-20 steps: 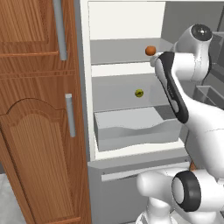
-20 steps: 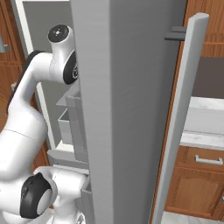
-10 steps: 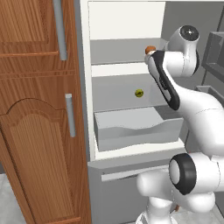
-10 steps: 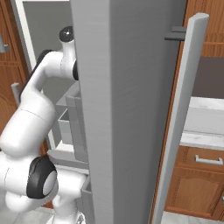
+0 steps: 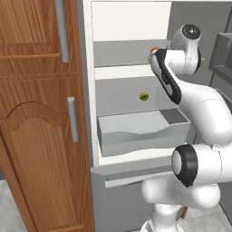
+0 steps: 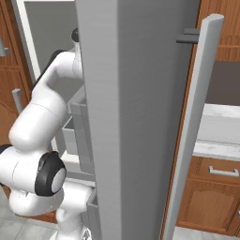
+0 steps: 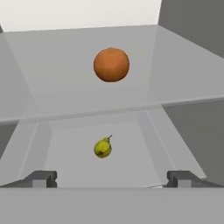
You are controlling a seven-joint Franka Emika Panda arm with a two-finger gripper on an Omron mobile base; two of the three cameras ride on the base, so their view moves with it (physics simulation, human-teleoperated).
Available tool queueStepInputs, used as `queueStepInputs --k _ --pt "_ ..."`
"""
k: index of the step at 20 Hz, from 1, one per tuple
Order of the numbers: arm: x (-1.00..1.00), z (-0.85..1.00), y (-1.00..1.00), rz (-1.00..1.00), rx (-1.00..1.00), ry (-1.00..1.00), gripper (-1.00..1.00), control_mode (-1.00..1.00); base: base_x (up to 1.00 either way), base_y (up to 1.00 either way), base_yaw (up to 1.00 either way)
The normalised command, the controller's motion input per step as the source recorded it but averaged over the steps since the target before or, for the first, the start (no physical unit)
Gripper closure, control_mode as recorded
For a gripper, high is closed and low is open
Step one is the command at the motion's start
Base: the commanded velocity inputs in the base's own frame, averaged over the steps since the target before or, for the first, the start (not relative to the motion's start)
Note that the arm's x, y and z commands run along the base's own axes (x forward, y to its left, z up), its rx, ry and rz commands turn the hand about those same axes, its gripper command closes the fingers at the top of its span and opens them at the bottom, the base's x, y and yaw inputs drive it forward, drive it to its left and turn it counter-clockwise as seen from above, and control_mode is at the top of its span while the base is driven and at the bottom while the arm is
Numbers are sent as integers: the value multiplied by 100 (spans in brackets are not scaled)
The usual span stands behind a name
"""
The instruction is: Pick the tangerine and pear from the fridge and place them inside the tupperware on the counter.
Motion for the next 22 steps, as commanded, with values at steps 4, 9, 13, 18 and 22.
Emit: queueStepInputs --k 4,9,13,18,22 --pt "33 0 -25 0 0 0 -100 -100 0 0 0" --pt "36 0 -9 0 0 0 -100 -100 0 0 0" --pt "39 0 0 0 0 0 -100 -100 0 0 0" --pt "39 0 0 0 0 0 -100 -100 0 0 0" --pt "35 0 0 0 0 0 -100 -100 0 0 0"
